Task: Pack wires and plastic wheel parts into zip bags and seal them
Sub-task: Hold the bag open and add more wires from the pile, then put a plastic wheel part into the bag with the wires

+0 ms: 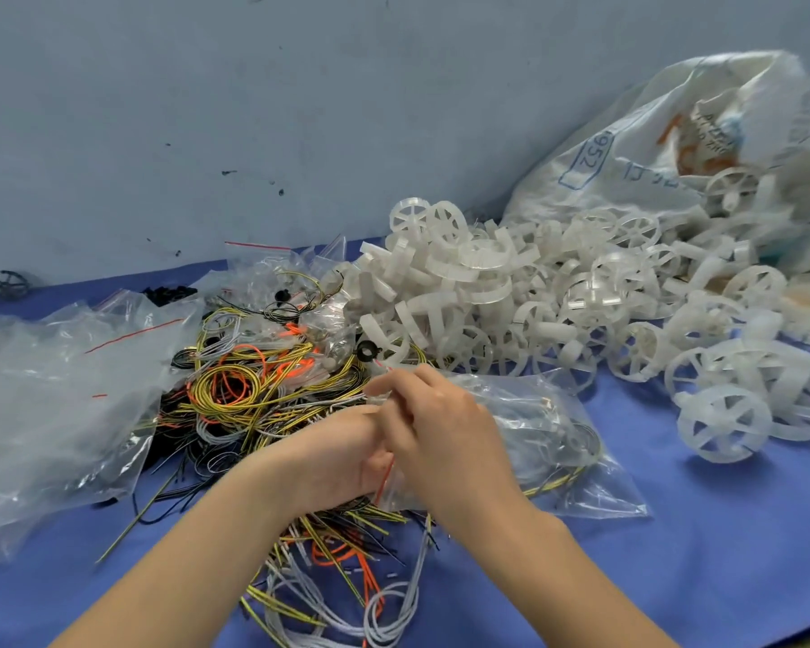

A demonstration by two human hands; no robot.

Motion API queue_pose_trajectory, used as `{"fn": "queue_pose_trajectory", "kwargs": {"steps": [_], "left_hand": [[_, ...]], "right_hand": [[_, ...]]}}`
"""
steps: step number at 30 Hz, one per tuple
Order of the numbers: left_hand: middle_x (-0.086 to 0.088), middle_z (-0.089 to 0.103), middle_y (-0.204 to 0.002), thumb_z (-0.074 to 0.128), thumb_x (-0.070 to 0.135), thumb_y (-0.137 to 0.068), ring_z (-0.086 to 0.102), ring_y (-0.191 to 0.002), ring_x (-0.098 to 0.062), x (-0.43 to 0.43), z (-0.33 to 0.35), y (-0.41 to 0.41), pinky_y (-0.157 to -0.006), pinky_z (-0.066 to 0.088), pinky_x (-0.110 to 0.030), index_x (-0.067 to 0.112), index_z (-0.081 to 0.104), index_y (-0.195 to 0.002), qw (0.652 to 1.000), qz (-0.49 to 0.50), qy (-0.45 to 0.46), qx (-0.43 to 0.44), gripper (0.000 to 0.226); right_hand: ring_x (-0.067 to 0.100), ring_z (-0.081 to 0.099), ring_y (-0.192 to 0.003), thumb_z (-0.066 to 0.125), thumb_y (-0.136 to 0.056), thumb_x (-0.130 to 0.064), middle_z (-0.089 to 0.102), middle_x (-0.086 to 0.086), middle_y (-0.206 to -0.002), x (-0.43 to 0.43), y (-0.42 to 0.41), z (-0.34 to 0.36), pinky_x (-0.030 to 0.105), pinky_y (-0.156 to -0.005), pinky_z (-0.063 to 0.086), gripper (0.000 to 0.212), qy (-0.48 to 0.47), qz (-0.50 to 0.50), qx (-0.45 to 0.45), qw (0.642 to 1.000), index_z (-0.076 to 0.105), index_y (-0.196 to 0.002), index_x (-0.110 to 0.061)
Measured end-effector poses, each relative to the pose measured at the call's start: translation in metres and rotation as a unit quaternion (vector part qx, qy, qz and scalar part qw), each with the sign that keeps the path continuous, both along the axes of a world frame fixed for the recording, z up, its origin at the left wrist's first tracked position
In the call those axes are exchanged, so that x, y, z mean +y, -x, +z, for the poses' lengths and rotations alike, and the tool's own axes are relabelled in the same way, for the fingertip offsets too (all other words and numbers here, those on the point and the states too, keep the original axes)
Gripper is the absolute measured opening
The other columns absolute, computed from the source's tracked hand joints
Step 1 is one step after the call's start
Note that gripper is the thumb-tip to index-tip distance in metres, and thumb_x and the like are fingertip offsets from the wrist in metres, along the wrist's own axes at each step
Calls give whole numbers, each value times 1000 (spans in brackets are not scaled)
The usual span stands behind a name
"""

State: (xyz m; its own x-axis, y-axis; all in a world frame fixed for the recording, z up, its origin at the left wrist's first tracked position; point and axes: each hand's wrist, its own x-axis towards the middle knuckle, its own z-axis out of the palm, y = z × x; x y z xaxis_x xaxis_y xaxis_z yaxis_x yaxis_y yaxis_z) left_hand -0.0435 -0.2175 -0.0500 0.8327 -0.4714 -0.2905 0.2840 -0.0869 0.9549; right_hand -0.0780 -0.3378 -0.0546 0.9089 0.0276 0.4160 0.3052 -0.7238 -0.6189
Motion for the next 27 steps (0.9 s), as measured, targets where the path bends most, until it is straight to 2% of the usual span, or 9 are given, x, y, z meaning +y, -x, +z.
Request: {"fn": "queue_pose_trajectory", "kwargs": {"steps": [3, 5, 7, 12, 16, 19, 21, 24, 27], "left_hand": [[-4, 74, -75, 49, 23, -98, 71, -69, -9, 23, -6, 2, -62, 58, -18, 11, 65, -93, 999, 51, 3, 8, 21], [-15, 73, -102, 56, 26, -94, 72, -95, -23, 42, -7, 4, -75, 60, -28, 4, 64, -113, 997, 69, 13, 36, 31], [-21, 69, -113, 56, 26, -96, 68, -105, -31, 57, -8, 7, -76, 59, -29, 3, 61, -122, 994, 88, 31, 50, 35], [-20, 70, -109, 57, 26, -92, 71, -94, -31, 66, -8, 5, -65, 59, -28, 6, 66, -114, 981, 147, 125, 9, 31], [-19, 72, -100, 51, 17, -98, 72, -79, -30, 53, 9, -14, -58, 57, -28, 7, 64, -111, 980, 153, 85, -90, 21], [-12, 72, -96, 51, 18, -100, 72, -78, -27, 41, 32, -36, -60, 58, -28, 12, 63, -110, 973, 138, 6, -184, 17], [-7, 69, -96, 50, 22, -99, 70, -76, -20, 28, 37, -59, -63, 60, -32, 15, 58, -114, 946, 148, -132, -256, 19], [0, 64, -105, 44, 29, -100, 63, -81, -14, 8, 31, -92, -72, 56, -36, 19, 48, -129, 848, 131, -364, -361, 31], [-7, 63, -113, 40, 32, -100, 62, -92, -22, -5, 15, -110, -76, 52, -39, 20, 41, -136, 774, 93, -479, -404, 38]], "right_hand": [[17, 60, -97, 41, -98, -32, 61, -12, -112, 6, -4, 0, 37, -77, 49, 23, 14, 0, 8, 1000, 61, -110, -34], [18, 60, -96, 40, -99, -33, 60, -11, -110, 9, -7, -2, 34, -72, 45, 23, 41, -1, 30, 999, 60, -110, -34], [20, 60, -98, 39, -101, -34, 58, -9, -111, 12, -9, -4, 34, -72, 43, 23, 81, 6, 62, 995, 58, -114, -33], [21, 60, -98, 37, -102, -38, 56, -8, -112, 11, -14, -11, 36, -75, 47, 24, 133, 4, 92, 987, 56, -116, -33], [21, 61, -94, 37, -101, -39, 58, -7, -109, 6, -22, -13, 38, -75, 49, 22, 155, -8, 98, 983, 55, -113, -34], [20, 60, -92, 37, -100, -41, 58, -7, -107, 7, -24, -14, 36, -73, 47, 22, 159, -4, 112, 981, 56, -111, -34], [20, 59, -92, 37, -101, -41, 59, -6, -108, 8, -26, -15, 36, -74, 48, 24, 164, -2, 112, 980, 57, -112, -32], [22, 60, -93, 38, -101, -38, 60, -3, -110, 8, -26, -16, 37, -76, 51, 25, 171, 3, 108, 979, 58, -114, -29], [24, 61, -92, 41, -101, -36, 58, -2, -112, 6, -24, -17, 38, -75, 52, 24, 177, 30, 113, 977, 58, -118, -30]]}}
